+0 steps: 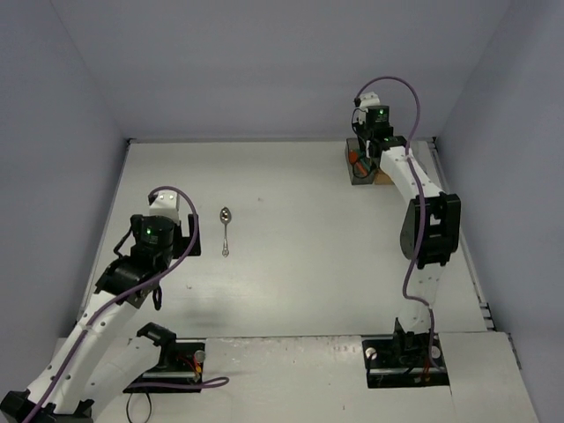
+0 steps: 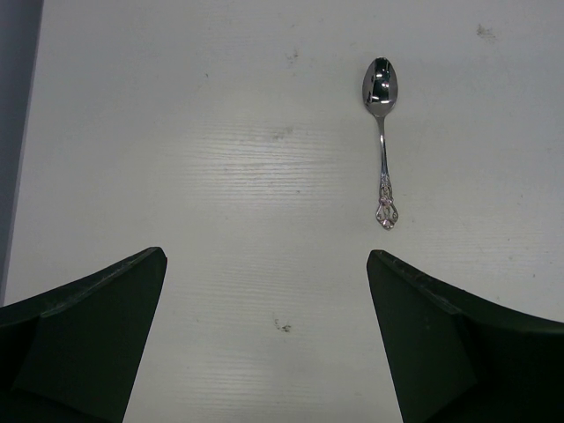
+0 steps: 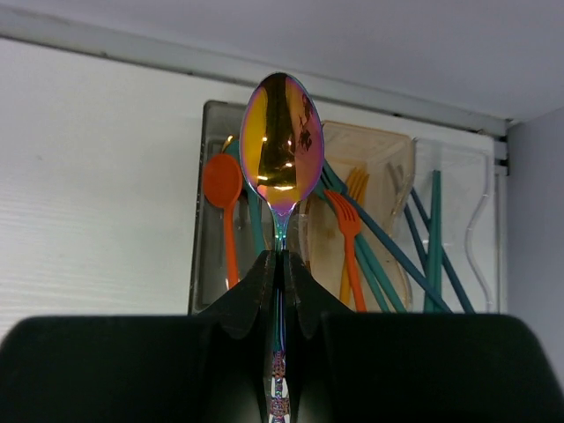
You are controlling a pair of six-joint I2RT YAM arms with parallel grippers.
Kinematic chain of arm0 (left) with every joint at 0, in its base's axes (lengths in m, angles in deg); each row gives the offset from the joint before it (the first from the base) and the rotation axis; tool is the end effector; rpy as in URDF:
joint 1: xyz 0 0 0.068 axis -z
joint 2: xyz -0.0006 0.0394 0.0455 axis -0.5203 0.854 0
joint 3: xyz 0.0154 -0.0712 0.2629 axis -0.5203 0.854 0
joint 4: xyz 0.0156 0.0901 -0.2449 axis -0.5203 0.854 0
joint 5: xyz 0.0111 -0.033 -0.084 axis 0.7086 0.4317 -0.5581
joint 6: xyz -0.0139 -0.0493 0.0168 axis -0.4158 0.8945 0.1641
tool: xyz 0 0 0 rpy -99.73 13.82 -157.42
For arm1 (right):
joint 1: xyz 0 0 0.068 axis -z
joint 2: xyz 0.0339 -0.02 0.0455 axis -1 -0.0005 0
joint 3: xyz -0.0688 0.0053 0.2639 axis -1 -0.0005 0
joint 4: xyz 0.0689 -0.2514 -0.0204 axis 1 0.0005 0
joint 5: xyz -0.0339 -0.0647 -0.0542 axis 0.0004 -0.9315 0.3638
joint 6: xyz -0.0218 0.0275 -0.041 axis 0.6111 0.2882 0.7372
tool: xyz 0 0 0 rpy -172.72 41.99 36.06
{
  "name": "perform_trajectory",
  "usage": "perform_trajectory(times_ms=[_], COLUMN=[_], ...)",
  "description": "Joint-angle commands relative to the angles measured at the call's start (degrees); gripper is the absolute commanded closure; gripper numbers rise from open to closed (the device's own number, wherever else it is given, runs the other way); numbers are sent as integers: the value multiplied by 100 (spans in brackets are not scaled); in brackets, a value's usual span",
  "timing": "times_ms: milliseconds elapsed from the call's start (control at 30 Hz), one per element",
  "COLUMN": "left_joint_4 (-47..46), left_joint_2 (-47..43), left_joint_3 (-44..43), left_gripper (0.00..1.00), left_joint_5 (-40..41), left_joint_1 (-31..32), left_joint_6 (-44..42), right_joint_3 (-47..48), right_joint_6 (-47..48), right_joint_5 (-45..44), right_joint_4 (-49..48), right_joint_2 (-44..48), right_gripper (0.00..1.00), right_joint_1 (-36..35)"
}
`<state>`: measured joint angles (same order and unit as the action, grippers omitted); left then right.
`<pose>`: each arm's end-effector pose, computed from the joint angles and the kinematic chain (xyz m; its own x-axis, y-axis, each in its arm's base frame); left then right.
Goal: Sort the eating utensils into containers
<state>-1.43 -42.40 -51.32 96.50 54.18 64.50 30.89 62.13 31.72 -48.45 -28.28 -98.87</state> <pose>0.1518 -0.0520 0.3156 -0.4598 -0.0915 -0.8833 -0.0064 0.9950 -0.0998 0.4914 0.0731 0.3064 -0.2792 -0.2653 -0.9228 -0.1205 0.9631 -0.2405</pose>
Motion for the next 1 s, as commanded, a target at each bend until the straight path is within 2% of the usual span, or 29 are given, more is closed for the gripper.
perform_trajectory(times_ms=[0, 133, 367, 533, 800, 967], left_joint_4=[-328, -334, -328, -323, -410, -688], left_joint_2=[93, 207, 395, 602, 1635, 2704], left_joint_3=[-59, -62, -104, -162, -599, -999], left_gripper=[3, 2, 3, 3, 3, 4], left_joint_5=[-156, -279, -597, -911, -1252, -1422], left_joint_1=[11, 11, 11, 11, 18, -3], left_joint_6=[-65, -65, -11, 145, 652, 906], right_joint_3=[528, 769, 921, 775, 212, -763], right_joint_6=[108, 52, 11, 32, -520, -1210], right_joint_5=[375, 391, 377, 252, 319, 542], right_joint_4=[-24, -15, 12, 28, 48, 46], right_joint_2=[-523, -877, -909, -620, 875, 2189], right_gripper=[100, 99, 87, 70, 47, 41], right_joint_1=[143, 199, 213, 205, 169, 149])
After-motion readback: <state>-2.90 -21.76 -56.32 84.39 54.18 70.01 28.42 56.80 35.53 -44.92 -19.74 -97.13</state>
